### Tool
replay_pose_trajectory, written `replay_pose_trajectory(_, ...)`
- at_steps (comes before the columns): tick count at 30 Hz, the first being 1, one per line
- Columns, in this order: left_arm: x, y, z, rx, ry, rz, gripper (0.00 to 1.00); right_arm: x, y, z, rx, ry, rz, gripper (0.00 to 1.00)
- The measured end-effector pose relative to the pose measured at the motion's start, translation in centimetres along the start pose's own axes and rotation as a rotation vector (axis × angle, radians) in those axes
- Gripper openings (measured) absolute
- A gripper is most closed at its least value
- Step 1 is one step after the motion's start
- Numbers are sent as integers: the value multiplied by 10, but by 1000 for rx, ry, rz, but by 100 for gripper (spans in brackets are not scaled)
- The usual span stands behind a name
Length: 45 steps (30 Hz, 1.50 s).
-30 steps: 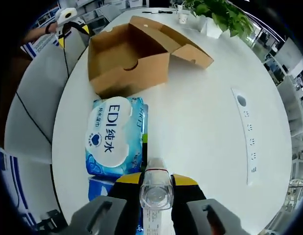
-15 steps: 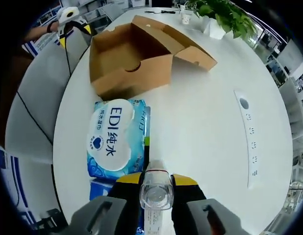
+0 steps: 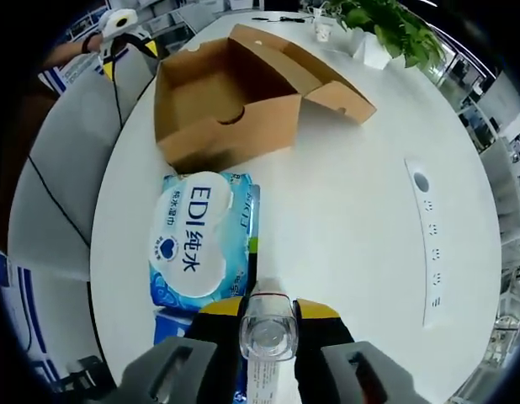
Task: Operate the shoe box by opening the lid, removing the specified soft item, and placing it in the target area until the item is outside and the box remains undamaged.
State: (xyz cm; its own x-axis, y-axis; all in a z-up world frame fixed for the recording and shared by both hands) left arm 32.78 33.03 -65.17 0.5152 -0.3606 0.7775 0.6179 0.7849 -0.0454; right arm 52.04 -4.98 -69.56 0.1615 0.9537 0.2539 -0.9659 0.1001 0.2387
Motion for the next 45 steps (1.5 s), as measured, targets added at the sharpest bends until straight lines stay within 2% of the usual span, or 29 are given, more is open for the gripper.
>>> replay_pose_trajectory(23, -1, 0, -1, -10, 1, 3, 56, 2, 0, -2, 0, 2, -1, 19)
replay_pose_trajectory(40, -2, 0, 0, -15, 4, 6, 56, 3, -6, 4, -22, -14, -9, 26)
replay_pose_trajectory(45, -1, -1, 1, -16, 0, 8, 56, 3, -7, 11, -40, -37, -21, 28)
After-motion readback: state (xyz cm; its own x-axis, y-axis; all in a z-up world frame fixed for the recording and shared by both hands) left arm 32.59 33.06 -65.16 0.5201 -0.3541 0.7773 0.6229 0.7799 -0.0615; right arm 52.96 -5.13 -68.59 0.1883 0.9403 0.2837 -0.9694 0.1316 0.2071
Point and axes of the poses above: the point that each gripper's makers call its tool centre point, and the gripper's own axes: z roughly backward along the fingers, y roughly to its left, x roughly out of its top, the point moved 3 cm from there along z, roughly backward along the fingers, and after that the axes turned 14 degrees about x, right-handed, at the moved point
